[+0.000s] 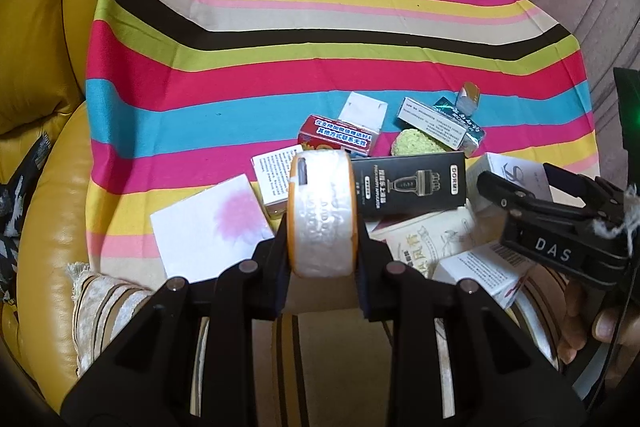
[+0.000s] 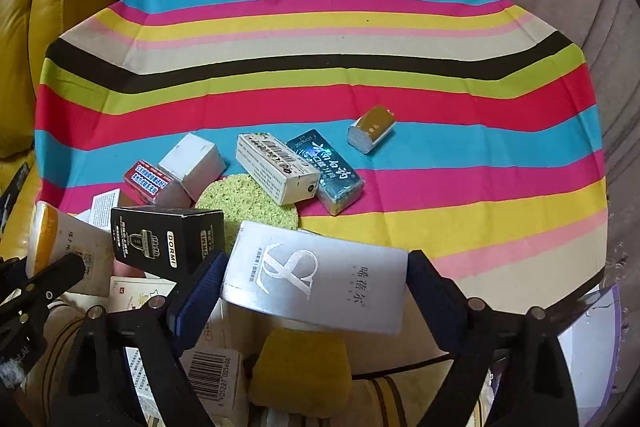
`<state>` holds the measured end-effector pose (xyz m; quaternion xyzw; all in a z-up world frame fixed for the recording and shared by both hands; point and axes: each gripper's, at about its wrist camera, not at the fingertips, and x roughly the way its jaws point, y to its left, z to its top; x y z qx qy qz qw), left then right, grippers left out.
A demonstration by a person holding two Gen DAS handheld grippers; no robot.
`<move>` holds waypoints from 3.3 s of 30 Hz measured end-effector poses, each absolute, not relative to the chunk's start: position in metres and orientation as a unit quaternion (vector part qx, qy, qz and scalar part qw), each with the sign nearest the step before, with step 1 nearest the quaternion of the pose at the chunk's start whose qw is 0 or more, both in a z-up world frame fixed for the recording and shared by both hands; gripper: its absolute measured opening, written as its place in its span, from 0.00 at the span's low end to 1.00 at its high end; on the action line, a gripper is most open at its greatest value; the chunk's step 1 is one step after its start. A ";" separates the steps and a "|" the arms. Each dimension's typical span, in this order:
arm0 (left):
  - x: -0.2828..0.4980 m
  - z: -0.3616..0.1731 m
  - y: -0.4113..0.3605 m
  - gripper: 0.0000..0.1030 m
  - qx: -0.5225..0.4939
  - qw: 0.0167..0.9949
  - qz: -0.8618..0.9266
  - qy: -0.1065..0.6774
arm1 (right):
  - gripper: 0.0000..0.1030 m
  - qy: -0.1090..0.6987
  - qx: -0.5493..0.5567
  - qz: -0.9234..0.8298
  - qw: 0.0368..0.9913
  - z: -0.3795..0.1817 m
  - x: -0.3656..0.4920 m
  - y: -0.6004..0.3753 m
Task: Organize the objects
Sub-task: 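Grasp the orange-labelled item with the left tool while the right tool grasps the white logo box, then carry both items over the purple-rimmed box and open both tools to drop them, then move both open tools back toward the boxes on the striped cloth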
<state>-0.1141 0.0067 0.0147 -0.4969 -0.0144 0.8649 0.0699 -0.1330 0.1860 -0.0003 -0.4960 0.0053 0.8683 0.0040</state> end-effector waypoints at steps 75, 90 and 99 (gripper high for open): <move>-0.026 0.003 0.284 0.65 -0.551 0.369 0.747 0.042 | 0.91 0.127 -0.477 0.846 0.202 0.003 0.080 0.420; -0.040 0.023 0.194 0.65 -0.517 0.256 0.816 -0.006 | 0.98 0.108 -0.456 0.876 0.118 0.027 0.059 0.370; -0.043 0.030 0.100 0.66 -0.501 0.205 0.836 -0.087 | 0.98 0.092 -0.462 0.881 0.040 0.031 0.041 0.318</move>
